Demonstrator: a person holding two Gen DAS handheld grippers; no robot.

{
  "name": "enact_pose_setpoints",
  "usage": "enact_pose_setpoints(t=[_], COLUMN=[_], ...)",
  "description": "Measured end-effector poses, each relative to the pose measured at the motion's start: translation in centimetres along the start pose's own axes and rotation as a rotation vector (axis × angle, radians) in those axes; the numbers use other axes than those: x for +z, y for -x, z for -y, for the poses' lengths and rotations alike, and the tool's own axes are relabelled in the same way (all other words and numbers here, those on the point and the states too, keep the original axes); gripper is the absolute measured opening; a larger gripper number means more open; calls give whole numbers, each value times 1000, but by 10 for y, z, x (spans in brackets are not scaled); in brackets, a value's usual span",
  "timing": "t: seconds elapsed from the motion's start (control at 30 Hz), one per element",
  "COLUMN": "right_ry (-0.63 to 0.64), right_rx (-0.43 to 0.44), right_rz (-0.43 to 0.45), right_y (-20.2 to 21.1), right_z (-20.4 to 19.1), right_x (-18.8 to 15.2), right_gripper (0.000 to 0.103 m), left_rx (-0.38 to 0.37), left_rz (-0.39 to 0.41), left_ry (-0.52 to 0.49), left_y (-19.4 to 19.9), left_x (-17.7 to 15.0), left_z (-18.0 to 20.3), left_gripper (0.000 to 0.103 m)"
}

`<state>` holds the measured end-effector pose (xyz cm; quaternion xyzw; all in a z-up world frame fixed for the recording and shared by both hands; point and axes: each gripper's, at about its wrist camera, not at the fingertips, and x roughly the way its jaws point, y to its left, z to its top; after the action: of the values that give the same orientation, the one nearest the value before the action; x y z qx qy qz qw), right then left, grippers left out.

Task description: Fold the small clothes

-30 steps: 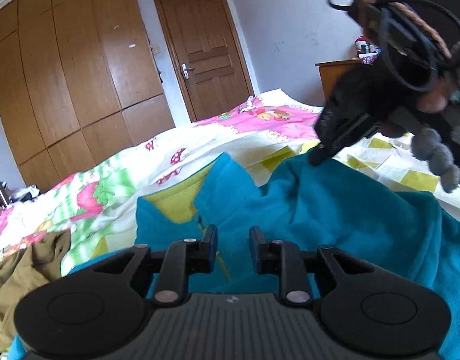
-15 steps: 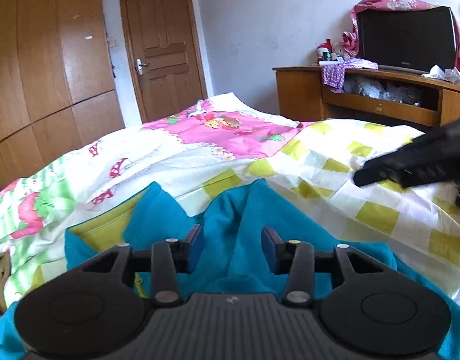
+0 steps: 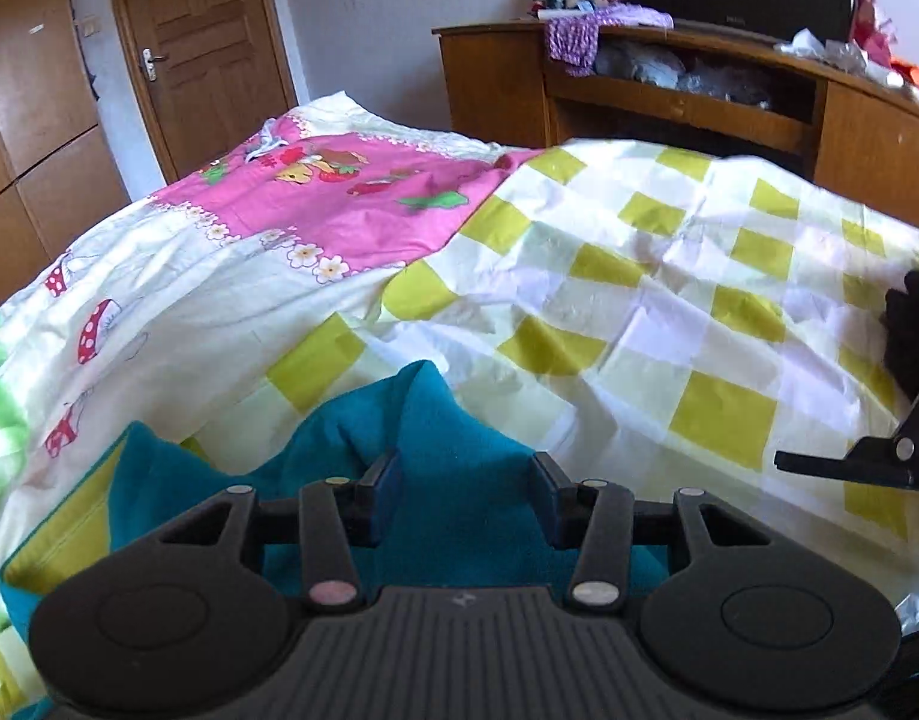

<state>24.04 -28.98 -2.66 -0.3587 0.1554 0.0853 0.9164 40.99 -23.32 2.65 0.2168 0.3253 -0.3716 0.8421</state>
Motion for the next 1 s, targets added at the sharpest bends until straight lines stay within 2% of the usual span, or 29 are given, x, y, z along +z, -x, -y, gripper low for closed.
enact_pose_setpoints(t=[0.13, 0.27, 0.37, 0.47, 0.5, 0.53, 0.57, 0.6, 0.63, 0.77, 0.87, 0.9, 0.93, 1.0], right_ry=[-10, -7, 29, 9, 5, 10, 17, 16, 0, -91, -117, -130, -149, -178], right_rx=[2, 31, 40, 53, 53, 56, 58, 58, 62, 53, 26, 31, 41, 59], right_rz=[-4, 3, -10, -39, -36, -30, -19, -17, -34, -93, -97, -102, -111, -143], right_y=[-12, -3, 0, -15, -20, -23, -25, -28, -31, -35, -18, -12, -7, -3], right_z=[1, 6, 4, 3, 3, 3, 3, 3, 3, 6, 9, 10, 10, 4], right_x=[-1, -7, -13, -13, -12, -10, -8, -6, -6, -8, -10, -10, -11, -16], right_gripper=[49, 49, 49, 48, 48, 46, 38, 31, 11, 8, 8, 8, 8, 8], left_rx=[-5, -10, -54, -16, -19, -19, -12, 2, 5, 51, 35, 84, 123, 135], left_rz=[-56, -37, -73, -104, -103, -103, -103, -105, -101, -41, 71, 115, 132, 97], left_ry=[25, 45, 37, -15, -9, -2, 6, 16, 31, 80, 174, 219, 262, 283], left_y=[-13, -9, -17, -31, -31, -30, -29, -28, -28, -22, -9, -8, -12, -28], left_x=[7, 10, 11, 12, 13, 14, 15, 15, 15, 20, 33, 39, 44, 48], left_z=[-7, -16, -13, -2, -2, -2, -4, -5, -7, -13, -30, -37, -44, -46], left_gripper=[58, 57, 57, 56, 47, 42, 31, 28, 25, 24, 18, 18, 17, 16])
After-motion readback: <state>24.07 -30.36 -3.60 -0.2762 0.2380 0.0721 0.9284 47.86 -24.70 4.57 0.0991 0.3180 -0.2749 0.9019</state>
